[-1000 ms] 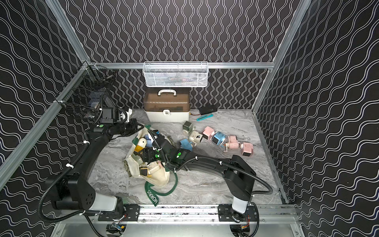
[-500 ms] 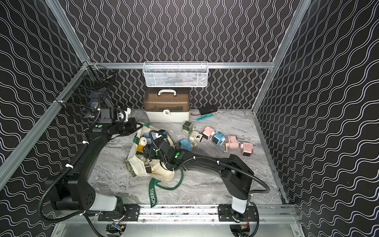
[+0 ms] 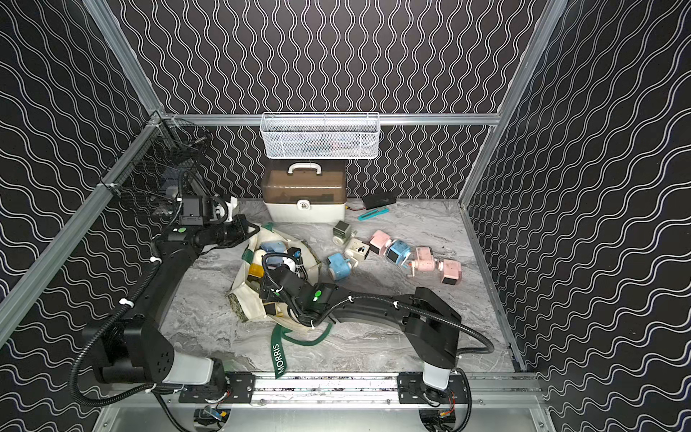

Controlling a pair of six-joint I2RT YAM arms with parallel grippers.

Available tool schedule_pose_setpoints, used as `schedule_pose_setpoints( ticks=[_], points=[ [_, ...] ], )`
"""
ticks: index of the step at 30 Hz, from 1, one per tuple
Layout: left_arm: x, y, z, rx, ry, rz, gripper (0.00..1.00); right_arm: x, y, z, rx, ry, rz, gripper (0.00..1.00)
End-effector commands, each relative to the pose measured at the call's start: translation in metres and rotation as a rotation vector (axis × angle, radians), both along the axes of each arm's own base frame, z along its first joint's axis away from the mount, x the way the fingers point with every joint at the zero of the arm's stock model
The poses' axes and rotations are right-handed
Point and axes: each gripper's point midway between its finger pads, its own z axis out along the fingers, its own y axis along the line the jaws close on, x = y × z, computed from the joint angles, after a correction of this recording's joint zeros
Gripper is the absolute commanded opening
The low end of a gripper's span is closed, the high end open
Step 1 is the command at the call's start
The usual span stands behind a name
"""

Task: Take out the pencil sharpeners from the tote bags
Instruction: Pick up the pencil sharpener from the canvas bag.

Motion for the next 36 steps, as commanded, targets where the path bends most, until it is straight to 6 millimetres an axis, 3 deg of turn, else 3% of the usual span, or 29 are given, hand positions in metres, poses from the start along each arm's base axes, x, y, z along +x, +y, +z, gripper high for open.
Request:
schedule_pose_setpoints(
  ticks=[1,5,10,14,20,29,30,36],
  points=[
    [0.012,-0.001,0.025,-0.007,-0.12,-0.016,0.0,0.01,0.01,0.011,0.045,-0.015,-0.038,0.82],
    [0.012,-0.001,0.025,-0.006,-0.118,-0.015,0.0,0.015,0.025,0.002,0.069,0.003,-0.029,0.82],
    [0.011,-0.001,0.024,-0.006,-0.116,-0.016,0.0,0.04,0.03,-0.003,0.128,0.022,-0.053,0.83],
    [0.012,-0.001,0.024,-0.007,-0.117,-0.016,0.0,0.056,0.032,0.004,0.164,-0.017,-0.049,0.84],
    [0.012,-0.002,0.025,-0.012,-0.118,-0.019,0.0,0.057,0.034,0.013,0.214,-0.065,-0.02,0.85],
    [0.011,-0.002,0.024,-0.008,-0.115,-0.019,0.0,0.065,0.055,0.018,0.259,-0.021,0.025,0.86],
    [0.012,-0.002,0.023,-0.009,-0.114,-0.02,0.0,0.066,0.059,0.003,0.24,-0.004,0.032,0.85],
    [0.011,-0.002,0.025,-0.009,-0.118,-0.019,0.0,0.078,0.067,-0.016,0.23,0.074,0.03,0.84]
  ],
)
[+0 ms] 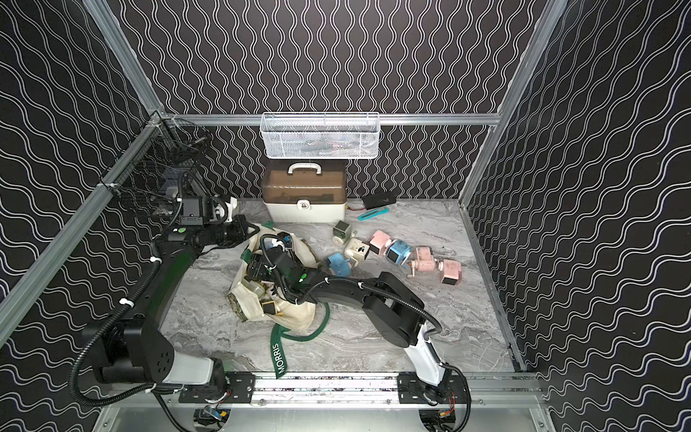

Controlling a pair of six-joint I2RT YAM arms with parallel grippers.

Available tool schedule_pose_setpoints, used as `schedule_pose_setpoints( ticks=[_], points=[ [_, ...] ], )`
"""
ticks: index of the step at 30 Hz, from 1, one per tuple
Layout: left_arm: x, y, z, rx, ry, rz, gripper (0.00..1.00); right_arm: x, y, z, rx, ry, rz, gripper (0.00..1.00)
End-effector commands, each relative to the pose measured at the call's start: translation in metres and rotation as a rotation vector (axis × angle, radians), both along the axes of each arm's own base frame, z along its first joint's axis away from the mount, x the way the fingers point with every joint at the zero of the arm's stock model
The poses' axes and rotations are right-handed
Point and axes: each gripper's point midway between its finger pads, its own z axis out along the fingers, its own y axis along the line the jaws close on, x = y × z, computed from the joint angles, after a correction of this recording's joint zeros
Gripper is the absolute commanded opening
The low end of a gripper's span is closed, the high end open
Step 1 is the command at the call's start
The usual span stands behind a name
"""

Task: Take out the pencil sharpeners from the tote bags
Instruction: Pick up the pencil sharpener from the canvas bag.

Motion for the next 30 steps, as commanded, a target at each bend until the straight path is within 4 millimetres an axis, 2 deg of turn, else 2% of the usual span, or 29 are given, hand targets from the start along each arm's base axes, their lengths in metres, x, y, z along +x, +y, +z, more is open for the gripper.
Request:
schedule_pose_setpoints(
  ticks=[1,4,11,15,21,24,26,30],
  points=[
    [0.011,-0.003,0.026,-0.011,-0.122,-0.023,0.0,0.005,0.005,-0.009,0.029,0.079,0.011,0.84],
    [0.011,-0.004,0.026,-0.011,-0.121,-0.025,0.0,0.011,0.008,-0.025,0.027,0.132,0.03,0.8],
    [0.011,-0.004,0.026,-0.013,-0.121,-0.025,0.0,0.015,0.011,-0.028,0.037,0.139,0.091,0.65],
    [0.011,-0.003,0.027,-0.011,-0.124,-0.023,0.0,0.008,0.011,-0.021,0.044,0.132,0.136,0.52],
    [0.011,-0.003,0.026,-0.011,-0.121,-0.022,0.0,-0.005,0.0,-0.004,0.037,0.092,0.182,0.44],
    [0.011,-0.003,0.027,-0.01,-0.123,-0.021,0.0,-0.011,-0.009,0.011,0.019,0.045,0.208,0.42],
    [0.012,-0.002,0.027,-0.01,-0.123,-0.021,0.0,-0.016,-0.017,0.031,0.019,0.001,0.226,0.42],
    [0.011,-0.002,0.026,-0.009,-0.121,-0.019,0.0,-0.026,-0.031,0.042,-0.003,-0.026,0.243,0.41]
  ],
)
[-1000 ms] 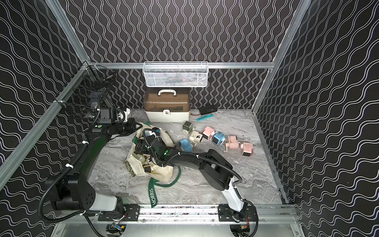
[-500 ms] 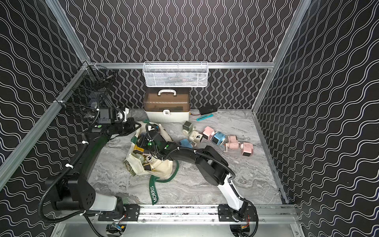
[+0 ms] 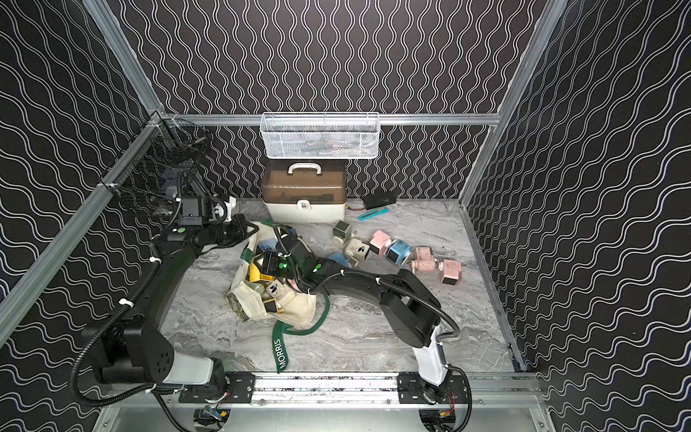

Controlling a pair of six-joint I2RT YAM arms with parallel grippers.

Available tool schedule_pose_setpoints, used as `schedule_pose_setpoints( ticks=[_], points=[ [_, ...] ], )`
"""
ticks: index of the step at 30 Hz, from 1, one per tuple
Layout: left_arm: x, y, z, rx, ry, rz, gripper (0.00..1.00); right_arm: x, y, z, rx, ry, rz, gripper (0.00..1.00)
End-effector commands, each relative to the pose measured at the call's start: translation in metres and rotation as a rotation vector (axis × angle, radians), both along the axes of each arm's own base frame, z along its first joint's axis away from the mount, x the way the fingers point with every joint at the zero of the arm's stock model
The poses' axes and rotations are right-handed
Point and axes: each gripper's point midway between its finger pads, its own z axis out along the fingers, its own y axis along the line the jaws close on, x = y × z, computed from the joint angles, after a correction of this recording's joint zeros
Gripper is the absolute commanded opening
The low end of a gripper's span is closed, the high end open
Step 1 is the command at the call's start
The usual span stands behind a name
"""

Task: Take out the pencil sharpeners from the tote bags
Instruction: Pick up the pencil sharpener from the canvas bag, then place the pencil sharpener at the center of the board.

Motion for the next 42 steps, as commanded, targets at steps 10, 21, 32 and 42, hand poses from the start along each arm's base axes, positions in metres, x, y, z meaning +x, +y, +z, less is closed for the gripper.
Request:
schedule_pose_setpoints(
  ticks=[10,21,32,42],
  points=[
    [0.01,-0.002,0.023,-0.01,-0.105,-0.021,0.0,-0.038,-0.039,0.052,-0.033,-0.11,0.091,0.41],
    [0.01,-0.001,0.024,-0.004,-0.109,-0.015,0.0,-0.066,-0.131,0.099,-0.134,-0.313,0.017,0.4],
    [0.009,-0.001,0.026,-0.012,-0.113,-0.018,0.0,-0.007,-0.266,0.065,-0.407,-0.35,-0.458,0.41],
    [0.008,-0.002,0.027,-0.016,-0.114,-0.019,0.0,0.045,-0.317,-0.033,-0.648,-0.163,-0.592,0.41]
  ],
)
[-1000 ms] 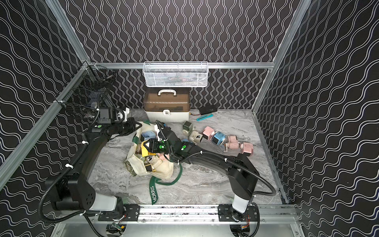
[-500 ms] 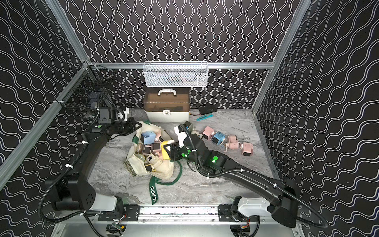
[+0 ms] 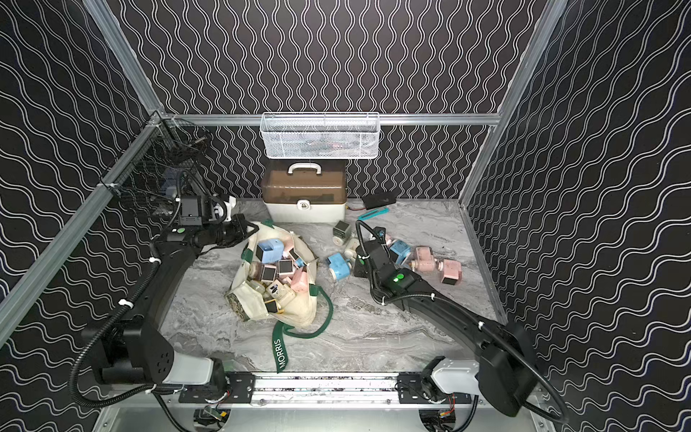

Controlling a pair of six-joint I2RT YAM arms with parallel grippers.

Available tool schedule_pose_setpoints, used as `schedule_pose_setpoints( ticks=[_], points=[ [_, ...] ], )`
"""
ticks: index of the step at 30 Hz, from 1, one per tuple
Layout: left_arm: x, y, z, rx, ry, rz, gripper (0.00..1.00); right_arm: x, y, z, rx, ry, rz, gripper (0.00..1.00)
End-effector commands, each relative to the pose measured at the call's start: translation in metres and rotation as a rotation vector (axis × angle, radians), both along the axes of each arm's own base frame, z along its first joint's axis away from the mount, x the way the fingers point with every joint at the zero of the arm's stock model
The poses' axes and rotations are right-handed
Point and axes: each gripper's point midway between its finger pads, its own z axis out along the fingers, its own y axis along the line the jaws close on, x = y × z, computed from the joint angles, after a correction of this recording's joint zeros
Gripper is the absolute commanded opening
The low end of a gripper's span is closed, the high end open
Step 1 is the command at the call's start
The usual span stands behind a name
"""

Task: Take out the pencil sharpeners from the tote bags
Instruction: Place the pencil sharpener at the center of the board.

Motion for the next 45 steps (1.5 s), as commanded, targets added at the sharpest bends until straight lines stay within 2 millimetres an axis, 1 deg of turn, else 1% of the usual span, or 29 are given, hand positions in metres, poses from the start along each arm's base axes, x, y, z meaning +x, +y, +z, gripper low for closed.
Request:
schedule_pose_setpoints(
  ticks=[1,9,17,23,26,32,35,38,40,42,44,45],
  points=[
    [0.008,-0.003,0.025,-0.014,-0.11,-0.02,0.0,0.012,-0.001,-0.011,-0.011,0.013,-0.032,0.41],
    [0.008,-0.003,0.024,-0.019,-0.109,-0.021,0.0,0.031,0.015,-0.06,-0.038,0.095,0.027,0.4],
    [0.007,-0.004,0.025,-0.024,-0.11,-0.024,0.0,0.038,0.024,-0.092,-0.074,0.153,0.051,0.41],
    [0.006,-0.005,0.024,-0.025,-0.109,-0.026,0.0,0.041,0.027,-0.104,-0.093,0.177,0.05,0.48],
    [0.006,-0.004,0.024,-0.024,-0.11,-0.024,0.0,0.041,0.028,-0.107,-0.096,0.192,0.051,0.58],
    [0.007,-0.004,0.024,-0.024,-0.109,-0.024,0.0,0.039,0.03,-0.099,-0.064,0.181,0.059,0.76],
    [0.006,-0.004,0.025,-0.024,-0.11,-0.024,0.0,0.038,0.031,-0.092,-0.047,0.171,0.063,0.8],
    [0.006,-0.004,0.024,-0.025,-0.108,-0.025,0.0,0.036,0.027,-0.076,-0.035,0.14,0.055,0.84],
    [0.007,-0.004,0.024,-0.024,-0.109,-0.024,0.0,0.034,0.023,-0.062,-0.026,0.104,0.053,0.85],
    [0.007,-0.004,0.024,-0.024,-0.109,-0.024,0.0,0.03,0.023,-0.043,0.003,0.061,0.064,0.84],
    [0.007,-0.004,0.024,-0.024,-0.107,-0.024,0.0,0.022,0.027,-0.021,0.046,0.017,0.101,0.84],
    [0.007,-0.004,0.025,-0.023,-0.109,-0.022,0.0,0.016,0.033,-0.007,0.068,-0.015,0.136,0.83]
  ],
)
